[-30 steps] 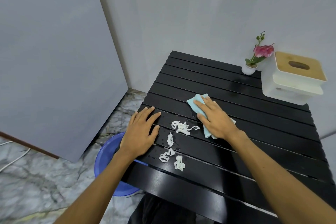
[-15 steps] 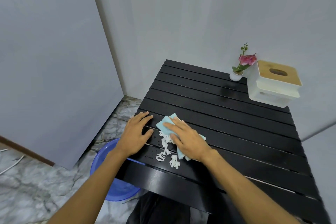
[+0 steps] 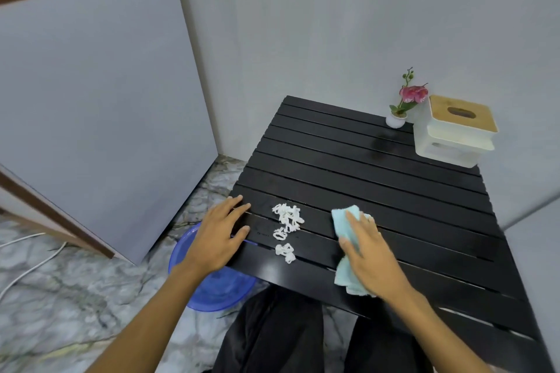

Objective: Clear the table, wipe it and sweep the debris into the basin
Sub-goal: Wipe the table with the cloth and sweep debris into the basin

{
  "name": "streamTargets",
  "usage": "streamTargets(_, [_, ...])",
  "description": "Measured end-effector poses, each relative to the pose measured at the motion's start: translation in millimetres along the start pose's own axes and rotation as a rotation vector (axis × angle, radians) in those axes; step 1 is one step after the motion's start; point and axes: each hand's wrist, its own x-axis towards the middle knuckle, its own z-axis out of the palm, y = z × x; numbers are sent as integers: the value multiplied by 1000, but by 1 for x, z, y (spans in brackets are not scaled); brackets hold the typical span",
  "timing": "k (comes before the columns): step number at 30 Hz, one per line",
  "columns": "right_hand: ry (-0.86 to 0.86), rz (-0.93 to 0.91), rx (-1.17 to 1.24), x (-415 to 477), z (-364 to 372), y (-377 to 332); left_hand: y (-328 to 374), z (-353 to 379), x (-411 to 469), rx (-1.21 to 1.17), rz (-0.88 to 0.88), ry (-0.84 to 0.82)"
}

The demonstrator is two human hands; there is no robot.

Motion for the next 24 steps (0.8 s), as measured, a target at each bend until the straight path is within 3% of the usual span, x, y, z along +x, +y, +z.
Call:
streamTargets(2, [-46,-57,-205,-10,9,15,2,3,-5,39,18,0])
streamTargets(6, [-76,-144,-277,-9,1,24,6,3,-8,56,3,14])
streamTargets(24, [100,-45,-158,7,52,-17,10,9,-9,62,-22,54])
